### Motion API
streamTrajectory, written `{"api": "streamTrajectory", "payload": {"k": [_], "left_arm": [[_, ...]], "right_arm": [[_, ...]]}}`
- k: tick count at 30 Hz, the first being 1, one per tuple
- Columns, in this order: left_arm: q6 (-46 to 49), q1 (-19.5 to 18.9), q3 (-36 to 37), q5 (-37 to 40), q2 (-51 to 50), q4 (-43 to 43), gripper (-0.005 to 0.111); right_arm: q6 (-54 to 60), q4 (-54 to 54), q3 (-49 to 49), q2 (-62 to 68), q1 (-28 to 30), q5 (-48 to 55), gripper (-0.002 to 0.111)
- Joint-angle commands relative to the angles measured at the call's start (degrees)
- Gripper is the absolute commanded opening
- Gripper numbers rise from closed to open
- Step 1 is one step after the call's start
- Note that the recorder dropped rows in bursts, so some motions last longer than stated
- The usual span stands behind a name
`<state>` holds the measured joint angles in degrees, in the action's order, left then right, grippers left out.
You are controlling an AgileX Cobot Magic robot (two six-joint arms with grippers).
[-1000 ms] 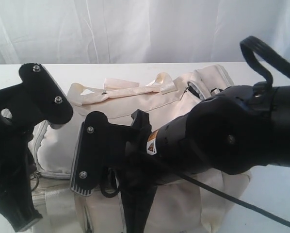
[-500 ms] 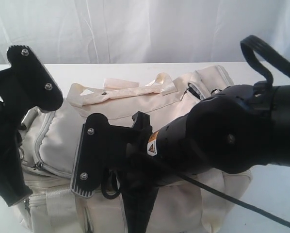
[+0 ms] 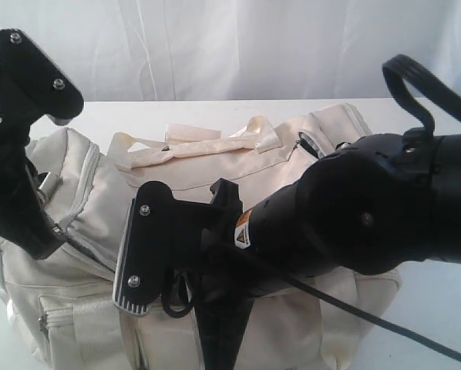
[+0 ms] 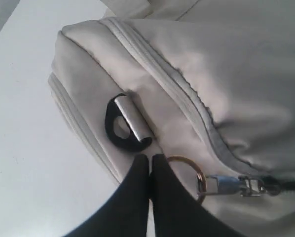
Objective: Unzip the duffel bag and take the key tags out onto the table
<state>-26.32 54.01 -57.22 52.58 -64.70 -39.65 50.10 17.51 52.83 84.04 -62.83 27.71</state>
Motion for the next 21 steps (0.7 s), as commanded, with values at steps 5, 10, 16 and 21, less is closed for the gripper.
{"api": "streamTrajectory", "payload": {"k": [5, 10, 16, 21], "left_arm": [[2.38, -10.11, 0.08, -7.9, 0.14, -0.04, 0.0], [2.75, -17.45, 0.08, -17.72, -4.78, -0.22, 0.0], [2.75, -23.95, -0.38, -24.12, -8.6, -0.22, 0.0], [2.75, -24.84, -0.52, -21.32, -7.6, 1.88, 0.0]], "right_arm": [[-0.47, -0.2, -0.32, 0.05, -0.14, 4.39, 0.0], [-0.7, -0.2, -0.32, 0.05, -0.14, 5.85, 0.0], [-0.85, -0.2, -0.32, 0.05, -0.14, 7.1, 0.0], [-0.9, -0.2, -0.32, 0.05, -0.14, 7.17, 0.0]]}}
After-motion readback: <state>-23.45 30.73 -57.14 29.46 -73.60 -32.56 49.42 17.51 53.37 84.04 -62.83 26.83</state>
